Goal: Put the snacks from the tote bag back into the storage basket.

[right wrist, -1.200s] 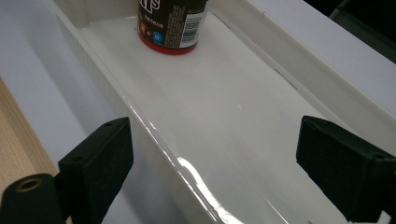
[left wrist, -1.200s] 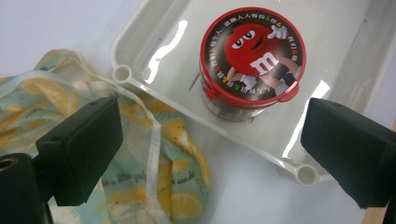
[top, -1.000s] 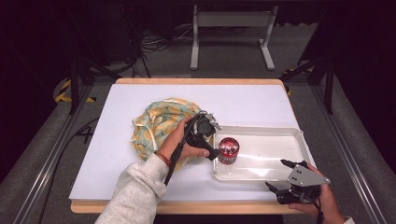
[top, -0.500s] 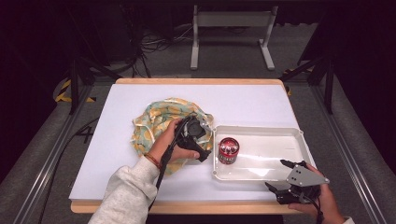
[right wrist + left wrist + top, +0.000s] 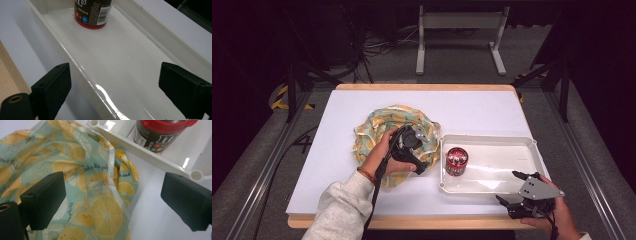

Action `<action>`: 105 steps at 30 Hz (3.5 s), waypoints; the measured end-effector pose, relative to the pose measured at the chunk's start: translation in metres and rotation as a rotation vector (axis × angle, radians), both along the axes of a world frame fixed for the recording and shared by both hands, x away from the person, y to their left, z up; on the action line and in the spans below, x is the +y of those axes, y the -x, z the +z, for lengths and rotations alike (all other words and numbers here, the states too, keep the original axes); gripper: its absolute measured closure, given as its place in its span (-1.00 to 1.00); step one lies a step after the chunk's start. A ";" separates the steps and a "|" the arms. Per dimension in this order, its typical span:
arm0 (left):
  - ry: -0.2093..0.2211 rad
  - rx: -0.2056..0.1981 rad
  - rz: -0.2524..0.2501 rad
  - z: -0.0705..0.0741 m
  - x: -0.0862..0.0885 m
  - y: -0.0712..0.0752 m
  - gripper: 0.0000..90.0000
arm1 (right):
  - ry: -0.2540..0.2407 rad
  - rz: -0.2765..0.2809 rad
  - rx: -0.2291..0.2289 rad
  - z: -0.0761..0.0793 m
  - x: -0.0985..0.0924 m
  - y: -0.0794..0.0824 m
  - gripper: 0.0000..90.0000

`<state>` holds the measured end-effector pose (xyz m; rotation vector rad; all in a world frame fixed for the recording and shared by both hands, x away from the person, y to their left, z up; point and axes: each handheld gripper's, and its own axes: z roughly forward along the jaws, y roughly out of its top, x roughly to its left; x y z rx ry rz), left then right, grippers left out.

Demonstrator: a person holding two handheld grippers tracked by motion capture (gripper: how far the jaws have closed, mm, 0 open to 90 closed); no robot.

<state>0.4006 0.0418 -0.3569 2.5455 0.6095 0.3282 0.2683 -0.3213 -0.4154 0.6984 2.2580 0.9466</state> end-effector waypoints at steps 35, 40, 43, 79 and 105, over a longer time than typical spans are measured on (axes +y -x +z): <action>-0.009 -0.087 0.025 -0.018 0.059 0.021 -0.85 | 0.007 0.001 0.000 0.000 0.001 0.000 -0.74; -0.013 -0.108 0.024 -0.021 0.067 0.025 -0.85 | 0.007 0.001 0.000 0.000 0.002 0.000 -0.75; -0.005 -0.127 0.022 -0.024 0.073 0.027 -0.85 | 0.006 0.001 -0.001 0.000 0.002 0.001 -0.75; 0.142 -0.187 0.180 -0.059 0.172 0.056 -0.86 | 0.017 0.014 0.001 0.000 0.006 -0.002 -0.75; 0.360 -0.208 0.307 -0.086 0.209 0.090 -0.89 | 0.017 0.032 -0.003 0.002 0.012 -0.009 -0.75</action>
